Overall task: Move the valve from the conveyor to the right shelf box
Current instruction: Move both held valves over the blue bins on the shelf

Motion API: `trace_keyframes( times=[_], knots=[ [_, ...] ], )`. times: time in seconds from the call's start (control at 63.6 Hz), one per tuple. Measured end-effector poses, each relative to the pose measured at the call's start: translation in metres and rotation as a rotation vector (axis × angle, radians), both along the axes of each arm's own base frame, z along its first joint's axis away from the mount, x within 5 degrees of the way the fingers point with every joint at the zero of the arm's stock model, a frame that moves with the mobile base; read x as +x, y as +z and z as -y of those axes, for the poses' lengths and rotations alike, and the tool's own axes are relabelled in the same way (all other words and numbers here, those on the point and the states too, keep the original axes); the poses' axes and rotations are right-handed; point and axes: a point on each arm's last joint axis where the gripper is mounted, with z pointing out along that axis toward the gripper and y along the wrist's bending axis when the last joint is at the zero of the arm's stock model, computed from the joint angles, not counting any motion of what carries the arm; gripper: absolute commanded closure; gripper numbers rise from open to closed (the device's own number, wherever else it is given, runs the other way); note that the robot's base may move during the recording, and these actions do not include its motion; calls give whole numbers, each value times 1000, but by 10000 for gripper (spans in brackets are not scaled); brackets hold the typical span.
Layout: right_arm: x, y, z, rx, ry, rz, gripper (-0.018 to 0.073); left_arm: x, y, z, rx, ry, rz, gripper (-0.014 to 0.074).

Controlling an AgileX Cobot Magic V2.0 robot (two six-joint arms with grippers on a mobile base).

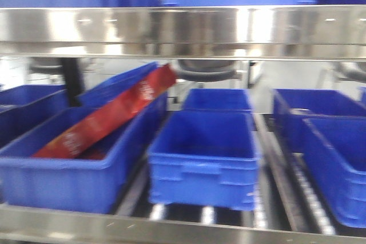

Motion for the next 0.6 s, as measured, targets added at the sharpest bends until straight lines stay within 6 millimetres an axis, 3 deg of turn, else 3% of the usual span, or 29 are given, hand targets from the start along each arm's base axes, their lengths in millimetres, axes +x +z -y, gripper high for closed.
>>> trace_keyframes(
  times=[0.597],
  knots=[
    [0, 0, 0, -2, 0, 0, 721, 0, 0, 0, 0, 0, 0, 707]
  ],
)
